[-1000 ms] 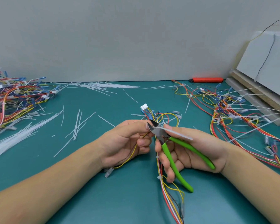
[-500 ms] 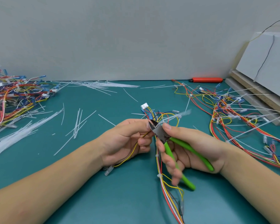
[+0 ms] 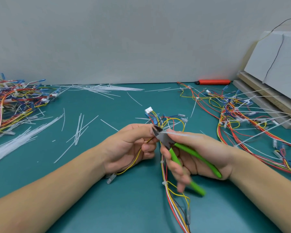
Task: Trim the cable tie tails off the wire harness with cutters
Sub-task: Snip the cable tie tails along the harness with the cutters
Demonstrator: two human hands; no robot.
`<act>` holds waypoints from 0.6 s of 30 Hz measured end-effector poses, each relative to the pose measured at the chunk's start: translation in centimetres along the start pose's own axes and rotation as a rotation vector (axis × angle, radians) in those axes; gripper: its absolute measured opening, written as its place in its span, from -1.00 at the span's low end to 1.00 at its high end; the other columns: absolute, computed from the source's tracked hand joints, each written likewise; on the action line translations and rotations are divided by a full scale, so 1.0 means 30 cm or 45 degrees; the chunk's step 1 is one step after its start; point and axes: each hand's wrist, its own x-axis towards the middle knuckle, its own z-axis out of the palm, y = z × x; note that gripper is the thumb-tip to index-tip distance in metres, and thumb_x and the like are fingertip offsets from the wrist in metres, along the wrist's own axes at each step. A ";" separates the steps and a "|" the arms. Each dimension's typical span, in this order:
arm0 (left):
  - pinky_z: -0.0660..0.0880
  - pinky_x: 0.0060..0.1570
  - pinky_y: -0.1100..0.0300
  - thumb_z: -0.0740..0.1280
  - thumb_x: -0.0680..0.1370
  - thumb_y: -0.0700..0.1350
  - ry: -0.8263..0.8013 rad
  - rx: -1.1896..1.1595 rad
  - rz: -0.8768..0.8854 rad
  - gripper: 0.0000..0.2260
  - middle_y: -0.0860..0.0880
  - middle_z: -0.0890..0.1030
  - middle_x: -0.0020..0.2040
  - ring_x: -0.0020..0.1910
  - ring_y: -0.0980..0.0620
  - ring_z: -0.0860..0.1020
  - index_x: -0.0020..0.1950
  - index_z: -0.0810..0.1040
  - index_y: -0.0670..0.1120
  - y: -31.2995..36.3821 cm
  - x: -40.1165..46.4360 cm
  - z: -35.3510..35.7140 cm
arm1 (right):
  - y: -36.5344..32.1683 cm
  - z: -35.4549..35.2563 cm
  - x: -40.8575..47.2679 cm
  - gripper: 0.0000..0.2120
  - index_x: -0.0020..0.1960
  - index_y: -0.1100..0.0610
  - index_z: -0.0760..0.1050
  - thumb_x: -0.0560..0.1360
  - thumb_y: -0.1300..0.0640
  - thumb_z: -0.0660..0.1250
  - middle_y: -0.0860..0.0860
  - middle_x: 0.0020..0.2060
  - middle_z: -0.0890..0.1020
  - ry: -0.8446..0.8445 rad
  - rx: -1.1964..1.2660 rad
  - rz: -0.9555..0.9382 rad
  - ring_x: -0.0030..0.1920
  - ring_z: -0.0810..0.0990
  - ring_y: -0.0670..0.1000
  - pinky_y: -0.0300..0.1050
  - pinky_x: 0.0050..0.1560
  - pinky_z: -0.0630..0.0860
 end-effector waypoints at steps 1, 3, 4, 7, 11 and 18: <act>0.32 -0.31 0.26 0.47 0.48 -0.07 -0.013 0.004 0.000 -0.87 0.04 0.39 -0.32 -0.41 0.15 0.31 -0.09 0.60 -0.10 -0.001 -0.001 -0.002 | -0.002 0.005 0.002 -0.53 -0.05 0.10 0.50 0.65 -0.31 0.20 0.11 -0.34 0.50 0.016 -0.044 -0.001 -0.45 0.51 0.08 0.09 -0.21 0.67; 0.31 -0.31 0.25 0.43 0.51 -0.09 -0.033 0.023 -0.013 -0.90 0.05 0.38 -0.34 -0.41 0.15 0.30 -0.09 0.58 -0.09 0.000 -0.002 -0.004 | -0.006 0.013 0.001 -0.51 -0.07 0.08 0.46 0.64 -0.35 0.17 0.08 -0.37 0.44 0.004 -0.091 0.013 -0.49 0.44 0.05 0.03 -0.28 0.65; 0.30 -0.31 0.24 0.41 0.53 -0.10 -0.032 0.027 -0.019 -0.91 0.05 0.38 -0.34 -0.40 0.14 0.29 -0.09 0.57 -0.10 0.000 -0.002 -0.004 | -0.006 0.015 -0.001 -0.52 -0.06 0.08 0.46 0.64 -0.35 0.18 0.07 -0.37 0.43 -0.008 -0.077 0.021 -0.49 0.44 0.04 0.01 -0.30 0.65; 0.33 -0.31 0.26 0.42 0.52 -0.08 0.016 -0.030 -0.025 -0.84 0.03 0.42 -0.34 -0.39 0.13 0.29 -0.01 0.54 -0.15 -0.001 0.000 -0.005 | -0.001 0.017 -0.001 -0.54 -0.05 0.08 0.50 0.62 -0.34 0.24 0.08 -0.34 0.46 0.016 0.014 -0.011 -0.46 0.48 0.04 0.00 -0.30 0.65; 0.32 -0.30 0.25 0.38 0.53 -0.07 0.040 -0.055 -0.035 -0.71 -0.13 0.42 -0.18 -0.38 0.12 0.30 0.16 0.46 -0.21 -0.001 -0.001 -0.006 | -0.002 0.006 -0.002 -0.54 0.06 0.16 0.59 0.62 -0.24 0.24 0.18 -0.19 0.63 -0.023 0.154 -0.012 -0.25 0.67 0.17 0.16 -0.08 0.66; 0.34 -0.31 0.27 0.37 0.55 -0.08 -0.001 -0.078 -0.046 -0.80 -0.14 0.46 -0.17 -0.41 0.15 0.32 0.07 0.48 -0.17 -0.001 -0.002 -0.013 | -0.002 -0.008 -0.004 -0.55 0.13 0.17 0.60 0.61 -0.22 0.26 0.21 -0.10 0.67 -0.050 0.151 -0.002 -0.14 0.72 0.22 0.20 0.03 0.65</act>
